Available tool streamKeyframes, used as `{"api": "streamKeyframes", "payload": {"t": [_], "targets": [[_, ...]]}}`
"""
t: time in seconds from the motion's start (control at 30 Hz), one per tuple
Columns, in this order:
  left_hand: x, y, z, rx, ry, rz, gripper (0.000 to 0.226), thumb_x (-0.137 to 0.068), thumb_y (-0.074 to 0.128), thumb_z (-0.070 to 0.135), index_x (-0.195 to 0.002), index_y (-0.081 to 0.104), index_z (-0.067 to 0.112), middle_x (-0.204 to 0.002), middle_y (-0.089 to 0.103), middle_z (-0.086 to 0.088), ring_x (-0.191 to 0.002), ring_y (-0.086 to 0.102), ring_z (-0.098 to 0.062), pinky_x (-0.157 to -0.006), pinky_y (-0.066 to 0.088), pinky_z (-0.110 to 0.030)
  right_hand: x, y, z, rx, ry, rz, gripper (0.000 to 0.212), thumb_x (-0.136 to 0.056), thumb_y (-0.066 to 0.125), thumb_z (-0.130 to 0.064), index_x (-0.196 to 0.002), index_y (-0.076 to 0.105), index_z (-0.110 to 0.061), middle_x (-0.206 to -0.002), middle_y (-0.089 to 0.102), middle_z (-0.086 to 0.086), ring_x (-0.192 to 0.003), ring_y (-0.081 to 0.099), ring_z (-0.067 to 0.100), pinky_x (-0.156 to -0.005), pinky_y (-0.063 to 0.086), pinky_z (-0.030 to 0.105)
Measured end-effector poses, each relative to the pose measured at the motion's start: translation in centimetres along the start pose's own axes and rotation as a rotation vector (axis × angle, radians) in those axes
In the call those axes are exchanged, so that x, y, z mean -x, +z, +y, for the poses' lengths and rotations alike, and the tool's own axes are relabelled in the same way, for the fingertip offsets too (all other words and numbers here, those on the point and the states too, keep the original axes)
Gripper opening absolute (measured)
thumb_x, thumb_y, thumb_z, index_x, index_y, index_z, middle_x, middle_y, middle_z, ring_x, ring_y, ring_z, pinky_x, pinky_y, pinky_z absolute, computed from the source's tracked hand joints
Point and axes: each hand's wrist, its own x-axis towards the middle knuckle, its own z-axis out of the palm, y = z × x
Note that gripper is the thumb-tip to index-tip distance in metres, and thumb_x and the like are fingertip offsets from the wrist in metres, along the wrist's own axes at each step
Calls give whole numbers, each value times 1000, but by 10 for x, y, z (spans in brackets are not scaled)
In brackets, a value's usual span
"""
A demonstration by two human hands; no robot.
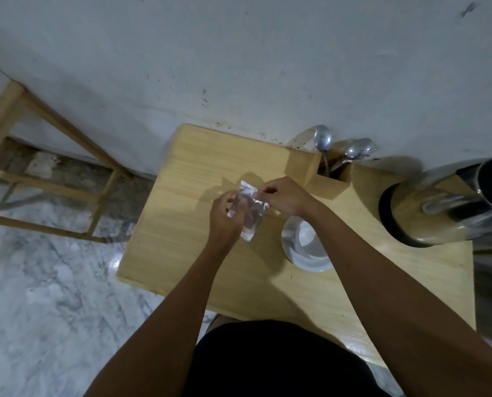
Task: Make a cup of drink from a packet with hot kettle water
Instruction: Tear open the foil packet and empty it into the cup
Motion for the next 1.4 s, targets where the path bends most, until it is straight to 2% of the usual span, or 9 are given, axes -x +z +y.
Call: {"api": "streamKeyframes", "payload": {"t": [0.07, 0.2, 0.27, 0.33, 0.4, 0.73, 1.0, 1.2, 1.4], "targets": [[-3, -12, 23, 106, -30, 0, 11, -90, 60, 24, -90, 68, 17, -87, 69, 5, -77, 62, -1, -73, 47, -19, 20, -9, -8, -141, -22, 79, 20, -91, 68, -25, -94, 78, -8, -74, 69, 6, -59, 52, 2, -55, 39, 14], [-4, -29, 56, 116, -40, -132, 17, -89, 61, 25, -89, 72, 12, -79, 69, 5, -67, 59, 1, -65, 47, -12, 46, -16, -16, -196, -89, 268, 19, -90, 69, -25, -97, 78, -9, -93, 73, 20, -76, 63, 30, -69, 49, 30], [0, -34, 69, 134, -34, -207, 19, -90, 60, 29, -90, 72, 15, -77, 68, 6, -69, 58, -4, -66, 47, -18, 55, -17, -19, -214, -107, 302, 19, -90, 69, -24, -99, 78, -9, -87, 75, 10, -76, 67, 20, -74, 51, 32], [4, -38, 80, 103, -8, -271, 21, -92, 58, 32, -92, 73, 16, -78, 69, 2, -68, 57, -8, -64, 46, -24, 64, -19, -21, -245, -142, 310, 17, -90, 70, -22, -100, 78, -11, -77, 72, -6, -66, 62, -3, -68, 48, 16], [6, -40, 86, 61, 20, -296, 21, -92, 58, 33, -93, 73, 19, -82, 72, -11, -69, 56, -13, -64, 45, -29, 71, -24, -21, -243, -156, 298, 15, -89, 71, -22, -99, 77, -14, -72, 68, -13, -59, 56, -11, -60, 41, 5], [20, -42, 101, 44, 189, -348, 18, -93, 58, 26, -90, 74, 18, -81, 71, 10, -71, 59, 2, -62, 43, -8, 101, -42, -23, -58, -181, 270, 9, -85, 75, -28, -82, 77, -20, -73, 70, -13, -60, 56, -7, -61, 42, 10], [30, -40, 114, -53, 309, -510, 18, -93, 58, 22, -81, 70, 16, -68, 61, 9, -58, 49, 2, -56, 36, -11, 108, -56, -45, 110, -263, 306, 11, -91, 68, -28, -100, 74, -28, -83, 69, -17, -77, 65, 1, -63, 47, 9], [31, -38, 123, -85, 358, -418, 19, -95, 52, 16, -94, 71, 15, -73, 65, 8, -65, 52, 2, -60, 39, -9, 107, -68, -55, 206, -270, 249, 4, -86, 73, -28, -89, 75, -26, -81, 72, -11, -78, 64, 5, -71, 49, 22], [34, -34, 123, -115, 426, -343, 19, -95, 52, 19, -91, 70, 15, -79, 67, -10, -65, 49, -9, -60, 38, -20, 104, -80, -65, 252, -296, 221, 13, -79, 80, -28, -87, 78, -19, -82, 74, -3, -76, 65, 5, -64, 47, 11]]}}
